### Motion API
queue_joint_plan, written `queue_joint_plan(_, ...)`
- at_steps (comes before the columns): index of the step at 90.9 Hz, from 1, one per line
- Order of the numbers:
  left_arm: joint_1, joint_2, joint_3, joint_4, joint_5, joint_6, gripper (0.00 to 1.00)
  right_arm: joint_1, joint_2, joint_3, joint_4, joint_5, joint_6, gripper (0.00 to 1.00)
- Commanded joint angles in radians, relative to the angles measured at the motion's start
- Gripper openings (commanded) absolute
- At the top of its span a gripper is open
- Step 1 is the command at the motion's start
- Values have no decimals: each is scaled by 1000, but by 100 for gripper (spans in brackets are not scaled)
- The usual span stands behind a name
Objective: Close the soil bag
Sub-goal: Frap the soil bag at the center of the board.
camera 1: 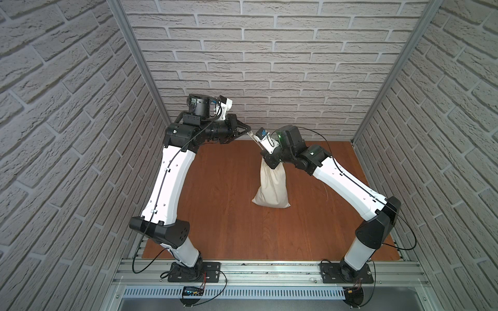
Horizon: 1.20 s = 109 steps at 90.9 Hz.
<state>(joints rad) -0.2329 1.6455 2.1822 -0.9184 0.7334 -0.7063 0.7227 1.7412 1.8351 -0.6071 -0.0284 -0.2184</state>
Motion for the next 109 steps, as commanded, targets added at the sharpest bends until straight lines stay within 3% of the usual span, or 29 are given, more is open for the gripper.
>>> queue_joint_plan(1,23,-29,86,176,2,-24,0,-31,-1,-20,-163,91,-14,11)
queue_joint_plan(46,39,-31,143,171,-8,-33,0,-50,19,-88,-235,193,-39,12)
queue_joint_plan(73,47,-44,142,167,-7,-31,0,-54,42,-91,-292,331,-80,13)
queue_joint_plan(109,55,-50,139,166,-8,-31,0,-50,49,-160,-265,231,-66,18)
